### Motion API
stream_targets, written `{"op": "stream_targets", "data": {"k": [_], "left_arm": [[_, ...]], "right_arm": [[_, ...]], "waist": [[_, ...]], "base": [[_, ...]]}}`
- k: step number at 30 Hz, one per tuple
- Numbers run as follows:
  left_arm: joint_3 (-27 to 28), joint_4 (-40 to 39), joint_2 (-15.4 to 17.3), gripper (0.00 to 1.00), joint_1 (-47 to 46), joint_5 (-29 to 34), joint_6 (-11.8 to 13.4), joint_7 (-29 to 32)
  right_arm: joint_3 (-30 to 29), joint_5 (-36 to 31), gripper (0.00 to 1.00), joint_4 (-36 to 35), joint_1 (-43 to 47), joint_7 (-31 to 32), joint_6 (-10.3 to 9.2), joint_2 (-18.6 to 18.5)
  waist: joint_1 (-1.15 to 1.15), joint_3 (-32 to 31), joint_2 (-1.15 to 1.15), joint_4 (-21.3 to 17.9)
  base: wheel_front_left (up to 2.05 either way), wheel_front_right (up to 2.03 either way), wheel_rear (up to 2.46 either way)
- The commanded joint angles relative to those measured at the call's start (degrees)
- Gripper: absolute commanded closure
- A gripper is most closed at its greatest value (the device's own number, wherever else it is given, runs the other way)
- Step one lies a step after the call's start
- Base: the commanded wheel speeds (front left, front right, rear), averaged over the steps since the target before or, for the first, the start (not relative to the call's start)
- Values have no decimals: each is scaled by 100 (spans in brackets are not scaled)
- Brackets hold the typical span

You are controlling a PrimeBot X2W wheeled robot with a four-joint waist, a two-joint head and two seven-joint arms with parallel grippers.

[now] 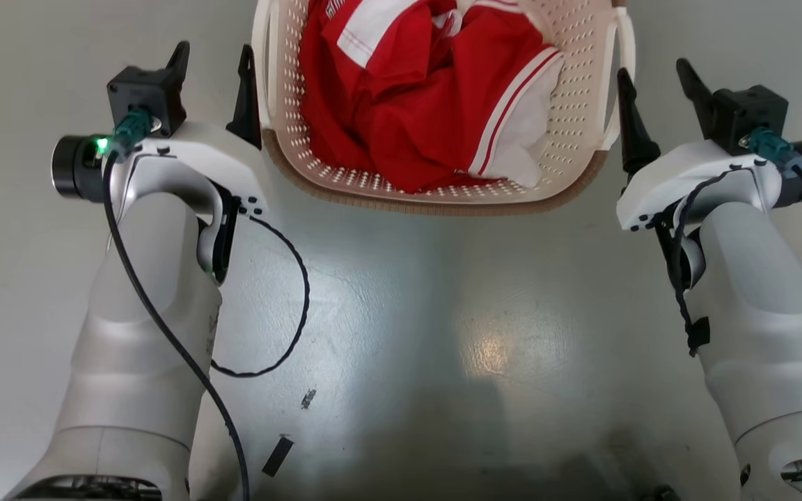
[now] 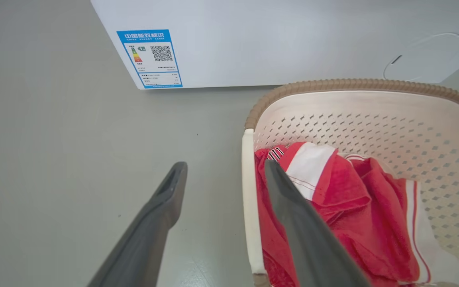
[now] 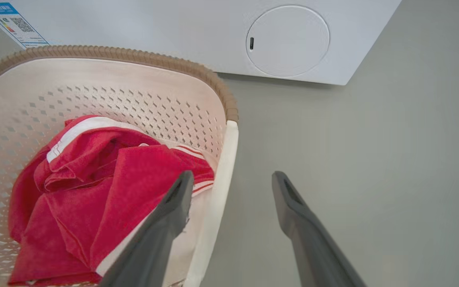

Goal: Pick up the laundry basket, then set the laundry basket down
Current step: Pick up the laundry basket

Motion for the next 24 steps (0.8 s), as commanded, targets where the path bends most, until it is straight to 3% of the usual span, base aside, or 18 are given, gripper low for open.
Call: {"op": "stream_targets", "data": {"k": [1,24], "left_arm": [[72,-66,129,0,-5,44,-43,-30],[-308,90,119,0,-278,0,-83,-30]], "right_arm": [[90,66,0,-31,40,-79,34,62],[304,156,0,82,-171,-79,34,62]], "waist": [[0,58,0,6],[0,637,0,8]], "base": [[0,0,0],[0,0,0]]}}
